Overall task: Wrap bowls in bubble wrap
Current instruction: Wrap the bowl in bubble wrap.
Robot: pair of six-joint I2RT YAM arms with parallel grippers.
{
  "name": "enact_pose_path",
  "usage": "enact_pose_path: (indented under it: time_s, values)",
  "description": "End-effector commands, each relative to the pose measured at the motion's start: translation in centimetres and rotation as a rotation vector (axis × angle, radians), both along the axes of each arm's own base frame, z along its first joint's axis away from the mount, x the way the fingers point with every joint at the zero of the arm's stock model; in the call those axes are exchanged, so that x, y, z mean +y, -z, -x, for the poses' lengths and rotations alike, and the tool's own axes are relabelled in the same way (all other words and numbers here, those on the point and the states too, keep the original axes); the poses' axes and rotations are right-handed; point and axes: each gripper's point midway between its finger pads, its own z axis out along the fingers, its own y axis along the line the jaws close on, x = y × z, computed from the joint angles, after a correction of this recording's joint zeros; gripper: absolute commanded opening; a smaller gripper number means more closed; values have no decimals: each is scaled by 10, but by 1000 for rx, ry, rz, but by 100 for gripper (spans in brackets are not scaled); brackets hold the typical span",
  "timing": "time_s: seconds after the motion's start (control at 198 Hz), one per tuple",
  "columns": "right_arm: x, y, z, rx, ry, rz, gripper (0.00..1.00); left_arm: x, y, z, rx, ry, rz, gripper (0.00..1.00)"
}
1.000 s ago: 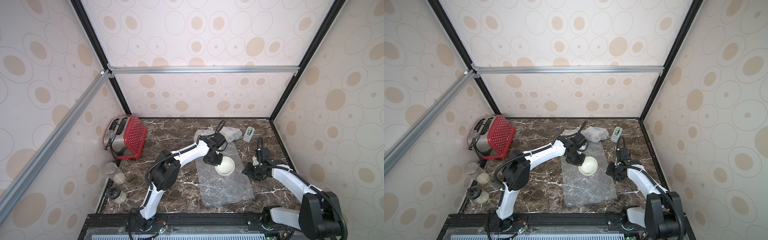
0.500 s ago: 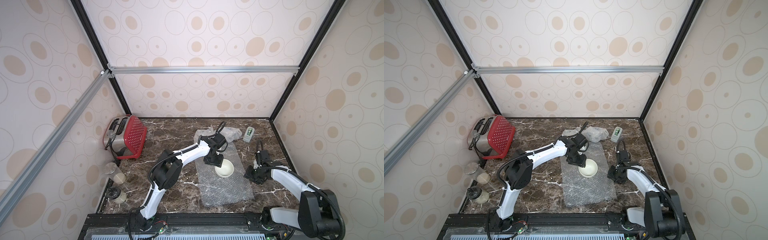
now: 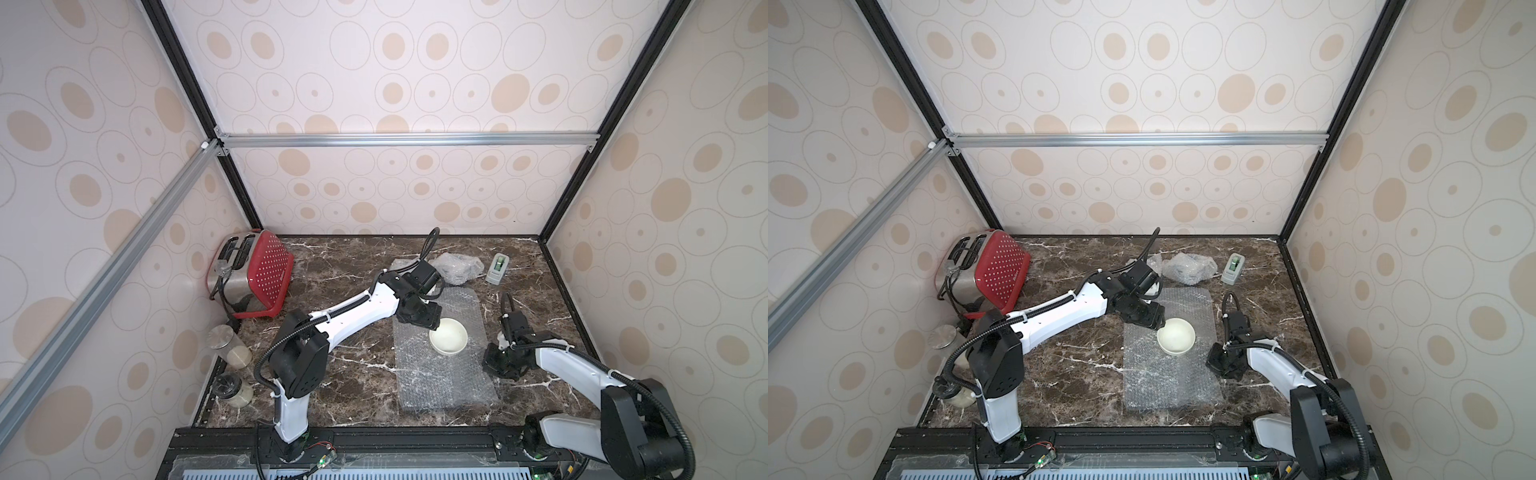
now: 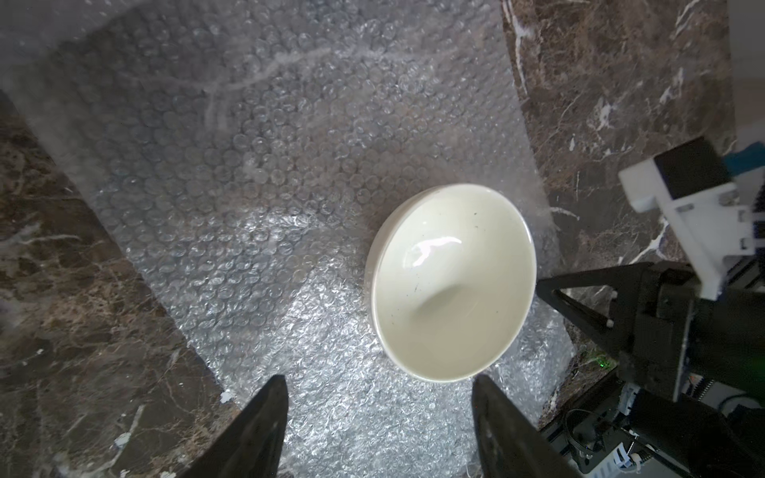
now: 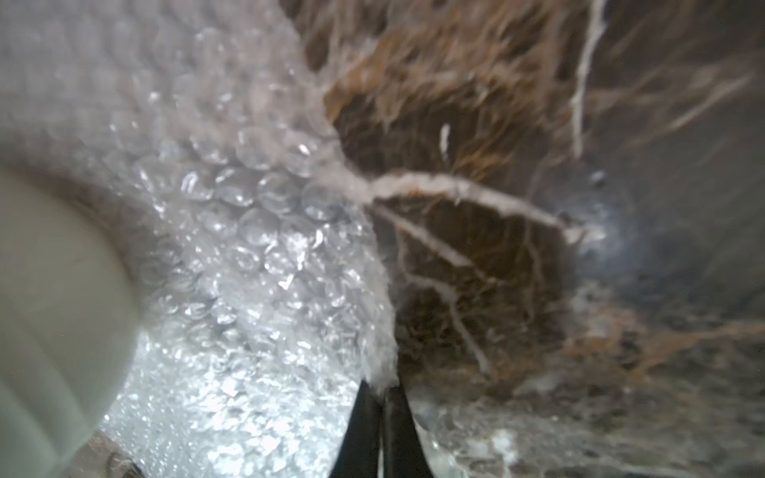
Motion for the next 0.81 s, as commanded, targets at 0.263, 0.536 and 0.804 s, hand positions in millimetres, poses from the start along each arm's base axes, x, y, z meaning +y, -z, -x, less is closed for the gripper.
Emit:
enact_pose_path:
  time_s: [0.263,0.536,0.804]
  values:
    - [-7,-4,58,97,50,10,16,38,-3,-12,-28,-101,32,70]
    - [-25,-72,-13,-106,34,104,38,33,1,-12,-13,-93,74,70]
    - [-56,-82,-135,-207,84,-1,39,21,-2,-4,2,-40,149,70]
